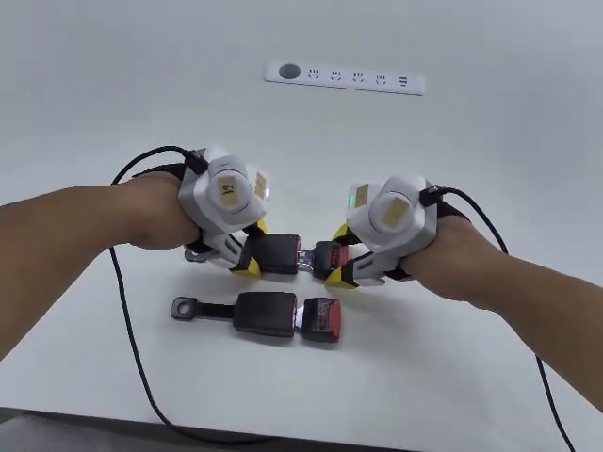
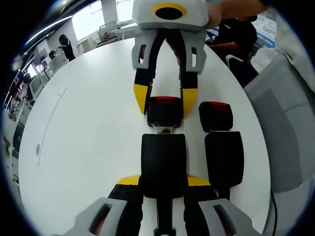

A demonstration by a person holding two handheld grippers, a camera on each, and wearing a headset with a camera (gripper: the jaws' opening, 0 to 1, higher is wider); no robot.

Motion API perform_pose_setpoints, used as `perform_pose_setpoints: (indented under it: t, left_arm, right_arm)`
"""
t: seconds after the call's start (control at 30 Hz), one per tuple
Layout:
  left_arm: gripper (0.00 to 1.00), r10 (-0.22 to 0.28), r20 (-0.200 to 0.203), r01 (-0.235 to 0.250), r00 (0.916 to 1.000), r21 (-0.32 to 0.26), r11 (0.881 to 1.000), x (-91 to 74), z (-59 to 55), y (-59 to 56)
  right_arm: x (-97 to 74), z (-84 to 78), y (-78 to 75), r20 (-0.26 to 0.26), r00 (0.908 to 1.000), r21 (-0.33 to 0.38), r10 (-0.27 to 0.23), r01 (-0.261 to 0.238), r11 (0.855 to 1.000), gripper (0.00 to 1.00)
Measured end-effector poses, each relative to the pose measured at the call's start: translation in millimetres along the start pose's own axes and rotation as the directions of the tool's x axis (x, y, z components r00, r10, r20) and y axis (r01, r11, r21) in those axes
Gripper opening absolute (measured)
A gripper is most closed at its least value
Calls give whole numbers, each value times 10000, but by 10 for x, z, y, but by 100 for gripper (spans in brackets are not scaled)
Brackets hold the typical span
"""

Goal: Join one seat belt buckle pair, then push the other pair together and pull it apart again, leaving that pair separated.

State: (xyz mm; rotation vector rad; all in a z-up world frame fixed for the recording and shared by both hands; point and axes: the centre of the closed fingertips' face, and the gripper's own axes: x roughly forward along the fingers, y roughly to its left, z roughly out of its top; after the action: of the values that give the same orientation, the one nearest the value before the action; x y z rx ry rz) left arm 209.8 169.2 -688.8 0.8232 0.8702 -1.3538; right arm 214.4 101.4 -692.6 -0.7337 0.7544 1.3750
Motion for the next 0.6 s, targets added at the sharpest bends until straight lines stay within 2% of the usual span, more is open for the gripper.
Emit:
perform_pose_setpoints:
  t: [0.07, 0.13, 0.6]
  left_arm:
    - [31, -29, -40, 29, 10000, 65, 10000, -5, 13, -9]
    - [31, -48, -43, 49, 10000, 88, 9999, -8, 14, -10]
    - [32, -50, 23, 50, 10000, 26, 10000, -13, 14, 5]
  right_arm:
    - [37, 64, 31, 116, 9999, 70, 41, -42, 10000, 31]
    - [53, 81, 22, 17, 10000, 8, -18, 18, 10000, 31]
    - [50, 91, 15, 130, 9998, 200, -131, 129, 9997, 31]
